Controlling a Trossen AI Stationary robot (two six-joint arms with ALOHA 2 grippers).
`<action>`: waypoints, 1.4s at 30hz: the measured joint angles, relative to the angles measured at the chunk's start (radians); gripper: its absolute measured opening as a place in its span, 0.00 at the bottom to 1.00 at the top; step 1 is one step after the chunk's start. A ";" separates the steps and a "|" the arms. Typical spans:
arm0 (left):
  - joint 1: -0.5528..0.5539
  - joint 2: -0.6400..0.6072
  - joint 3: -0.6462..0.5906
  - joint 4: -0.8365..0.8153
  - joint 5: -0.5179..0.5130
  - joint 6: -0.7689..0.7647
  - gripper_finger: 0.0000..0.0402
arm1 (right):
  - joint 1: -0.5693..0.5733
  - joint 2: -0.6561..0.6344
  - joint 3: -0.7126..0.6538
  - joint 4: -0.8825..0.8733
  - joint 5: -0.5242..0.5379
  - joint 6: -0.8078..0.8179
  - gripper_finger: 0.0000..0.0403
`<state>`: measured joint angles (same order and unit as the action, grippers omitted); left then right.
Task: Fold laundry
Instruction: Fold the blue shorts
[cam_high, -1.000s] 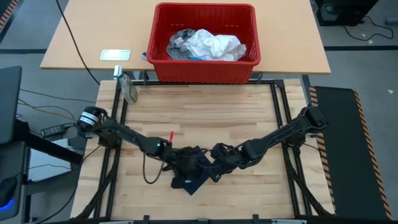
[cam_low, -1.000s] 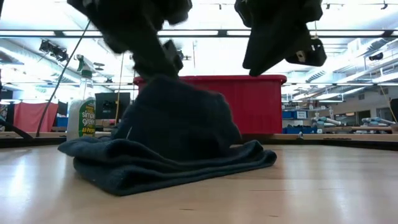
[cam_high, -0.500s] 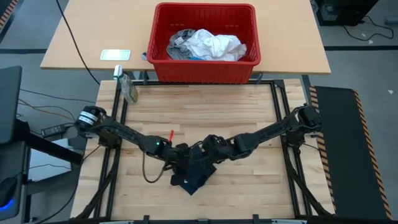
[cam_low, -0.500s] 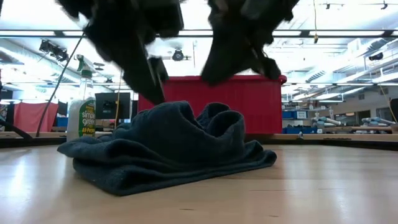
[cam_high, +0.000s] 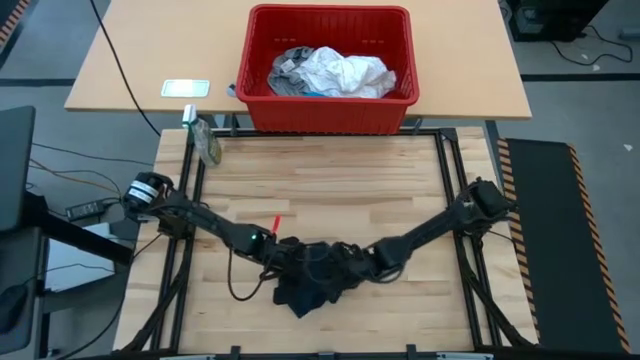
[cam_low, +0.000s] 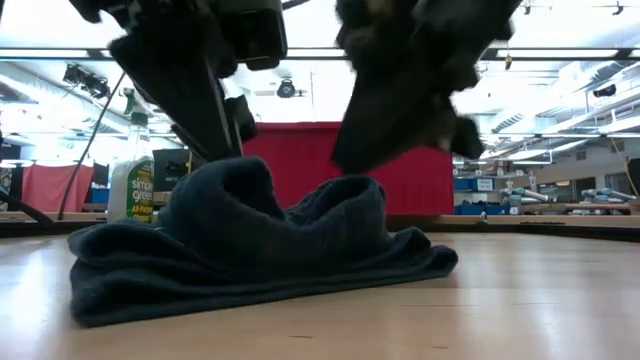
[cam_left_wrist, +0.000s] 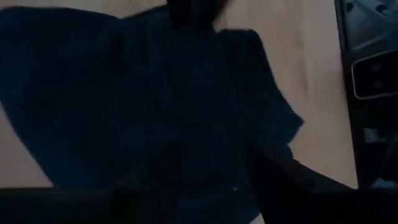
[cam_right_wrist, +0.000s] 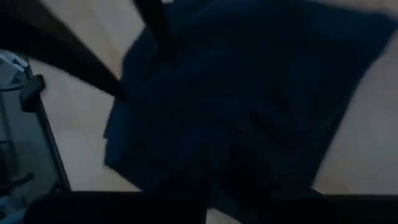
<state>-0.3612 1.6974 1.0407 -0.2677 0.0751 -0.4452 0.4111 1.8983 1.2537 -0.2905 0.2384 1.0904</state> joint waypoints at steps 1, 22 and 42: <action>-0.004 -0.003 0.000 0.000 0.001 -0.004 0.44 | 0.014 -0.016 0.000 -0.035 0.049 -0.014 0.18; -0.094 0.054 -0.001 0.179 -0.139 -0.064 0.43 | 0.015 0.039 0.000 -0.008 -0.015 -0.675 0.46; -0.101 -0.033 -0.001 0.057 -0.261 -0.365 0.37 | 0.006 0.030 0.038 -0.013 -0.022 -0.662 0.03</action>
<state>-0.4625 1.6644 1.0401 -0.2108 -0.1860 -0.8103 0.4170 1.9288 1.2918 -0.3030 0.2168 0.4288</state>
